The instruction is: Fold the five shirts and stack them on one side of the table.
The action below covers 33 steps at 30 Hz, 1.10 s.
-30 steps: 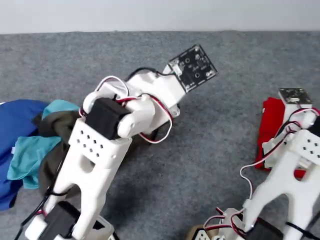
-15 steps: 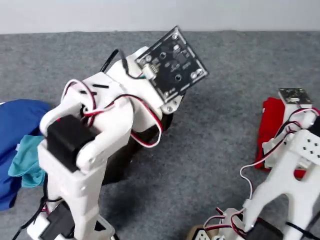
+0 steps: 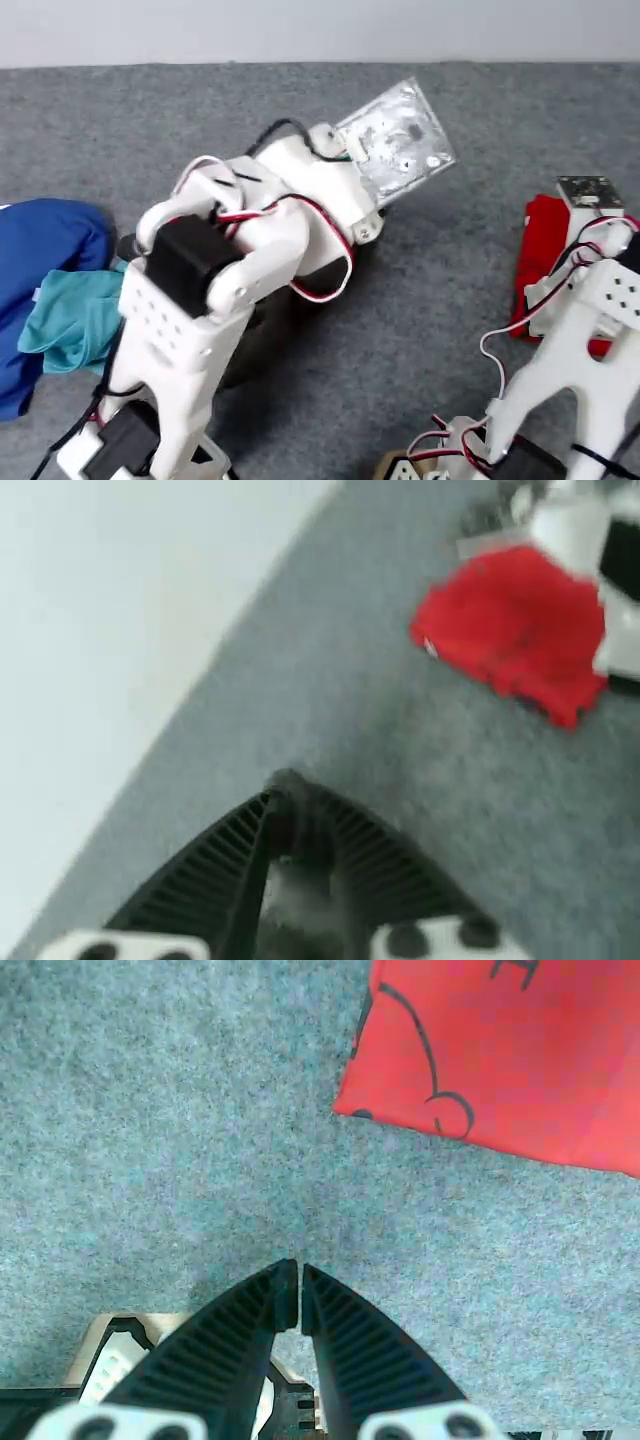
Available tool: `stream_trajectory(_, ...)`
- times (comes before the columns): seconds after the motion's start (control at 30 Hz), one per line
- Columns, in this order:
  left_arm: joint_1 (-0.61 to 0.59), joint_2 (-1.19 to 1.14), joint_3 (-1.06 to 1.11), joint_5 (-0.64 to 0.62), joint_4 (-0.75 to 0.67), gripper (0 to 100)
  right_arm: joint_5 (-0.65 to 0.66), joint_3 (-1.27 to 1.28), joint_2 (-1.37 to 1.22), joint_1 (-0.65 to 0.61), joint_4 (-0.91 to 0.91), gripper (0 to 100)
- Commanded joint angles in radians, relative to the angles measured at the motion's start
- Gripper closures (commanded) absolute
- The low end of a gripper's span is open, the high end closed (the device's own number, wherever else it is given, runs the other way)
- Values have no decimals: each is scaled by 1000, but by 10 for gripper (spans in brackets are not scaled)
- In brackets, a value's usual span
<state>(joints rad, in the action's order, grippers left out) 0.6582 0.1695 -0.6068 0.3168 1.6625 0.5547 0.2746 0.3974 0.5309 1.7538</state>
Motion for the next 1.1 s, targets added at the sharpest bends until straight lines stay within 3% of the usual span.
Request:
stream_trajectory(0.0, -2, 15, 2, -58, 75, 840, -8, -5, 31, -7, 41, 987)
stream_trajectory(0.23, -127, 63, 15, -104, 92, 835, -8, -5, 31, -4, 41, 987)
stream_trajectory(0.43, -483, 72, 114, -95, 92, 837, -8, -5, 31, -4, 41, 987)
stream_trajectory(0.8, -1083, 141, 526, 288, 94, 779, -8, -5, 31, -5, 41, 987)
stream_trajectory(0.97, -1269, 140, 719, 442, 75, 776, -8, -5, 31, -7, 41, 987)
stream_trajectory(1.07, -1326, 109, 814, 463, -3, 775, -8, -5, 31, -7, 41, 987)
